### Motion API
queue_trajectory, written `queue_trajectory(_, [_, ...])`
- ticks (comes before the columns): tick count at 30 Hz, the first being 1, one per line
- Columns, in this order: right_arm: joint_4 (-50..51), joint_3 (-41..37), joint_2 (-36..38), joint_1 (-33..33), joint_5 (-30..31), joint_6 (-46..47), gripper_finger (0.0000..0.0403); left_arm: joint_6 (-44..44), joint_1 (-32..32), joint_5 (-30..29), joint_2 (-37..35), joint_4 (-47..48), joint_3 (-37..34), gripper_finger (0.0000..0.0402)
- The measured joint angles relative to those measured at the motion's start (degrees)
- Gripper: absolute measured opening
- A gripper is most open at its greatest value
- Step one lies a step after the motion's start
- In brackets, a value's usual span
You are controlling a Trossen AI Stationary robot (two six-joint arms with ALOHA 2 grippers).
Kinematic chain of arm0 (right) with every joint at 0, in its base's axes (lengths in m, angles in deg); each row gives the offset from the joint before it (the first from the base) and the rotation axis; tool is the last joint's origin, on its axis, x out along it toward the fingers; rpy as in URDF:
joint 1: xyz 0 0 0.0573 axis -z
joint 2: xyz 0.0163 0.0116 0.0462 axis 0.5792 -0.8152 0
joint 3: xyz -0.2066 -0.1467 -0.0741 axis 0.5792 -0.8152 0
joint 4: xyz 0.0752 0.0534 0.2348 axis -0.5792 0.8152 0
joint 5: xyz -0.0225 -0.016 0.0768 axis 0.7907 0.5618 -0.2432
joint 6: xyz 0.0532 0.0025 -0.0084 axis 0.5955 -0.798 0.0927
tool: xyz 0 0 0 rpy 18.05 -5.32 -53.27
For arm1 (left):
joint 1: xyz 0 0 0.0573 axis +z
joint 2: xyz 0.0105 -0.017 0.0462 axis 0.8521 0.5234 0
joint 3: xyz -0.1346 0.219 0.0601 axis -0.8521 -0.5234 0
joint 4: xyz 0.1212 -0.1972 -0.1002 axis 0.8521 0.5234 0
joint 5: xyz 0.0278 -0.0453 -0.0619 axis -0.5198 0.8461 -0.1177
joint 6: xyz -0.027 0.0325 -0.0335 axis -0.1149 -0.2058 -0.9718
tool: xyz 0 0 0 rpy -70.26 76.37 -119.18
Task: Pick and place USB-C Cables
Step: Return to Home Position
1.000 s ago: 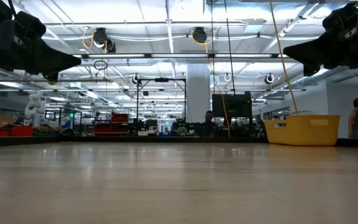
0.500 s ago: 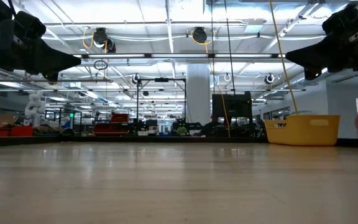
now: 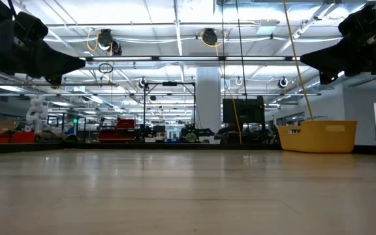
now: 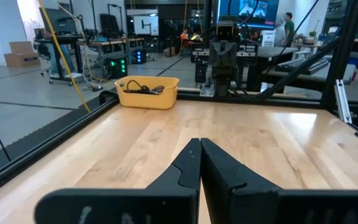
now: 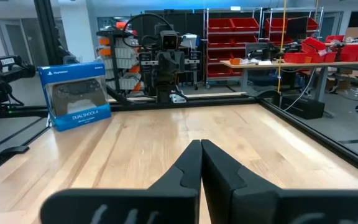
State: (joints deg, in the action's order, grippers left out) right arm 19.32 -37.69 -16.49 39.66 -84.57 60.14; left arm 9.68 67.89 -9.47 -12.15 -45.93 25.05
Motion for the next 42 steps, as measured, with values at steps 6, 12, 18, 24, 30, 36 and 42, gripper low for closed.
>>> queue_trajectory(6, [-0.07, 0.00, 0.00, 0.00, 0.00, 0.00, 0.0000, 0.10, -0.38, 0.09, 0.11, -0.99, -0.42, 0.0005])
queue_trajectory(12, [-0.07, 0.00, 0.01, 0.00, -0.01, 0.02, 0.0000, -0.08, -1.77, 0.11, 0.11, -0.98, -0.42, 0.0004])
queue_trajectory(18, [-0.09, 0.00, 0.02, 0.00, 0.00, 0.02, 0.0000, -0.14, -4.24, 0.11, 0.11, -0.96, -0.42, 0.0004])
queue_trajectory(24, [-0.09, 0.00, 0.02, 0.00, 0.00, 0.02, 0.0000, 0.67, -5.40, -0.08, 0.11, -0.96, -0.42, 0.0016])
queue_trajectory(30, [-0.09, 0.00, 0.02, 0.00, 0.00, 0.02, 0.0000, 2.15, -5.37, -0.27, 0.11, -0.98, -0.42, 0.0023])
queue_trajectory(36, [-0.11, 0.00, 0.01, 0.00, 0.00, 0.02, 0.0000, 8.72, -5.36, -0.72, 0.11, -1.35, -0.47, 0.0023])
queue_trajectory(42, [-0.11, 0.00, 0.00, 0.00, 0.00, 0.02, 0.0000, 8.24, -5.35, -0.72, 0.11, -1.44, -0.47, 0.0024])
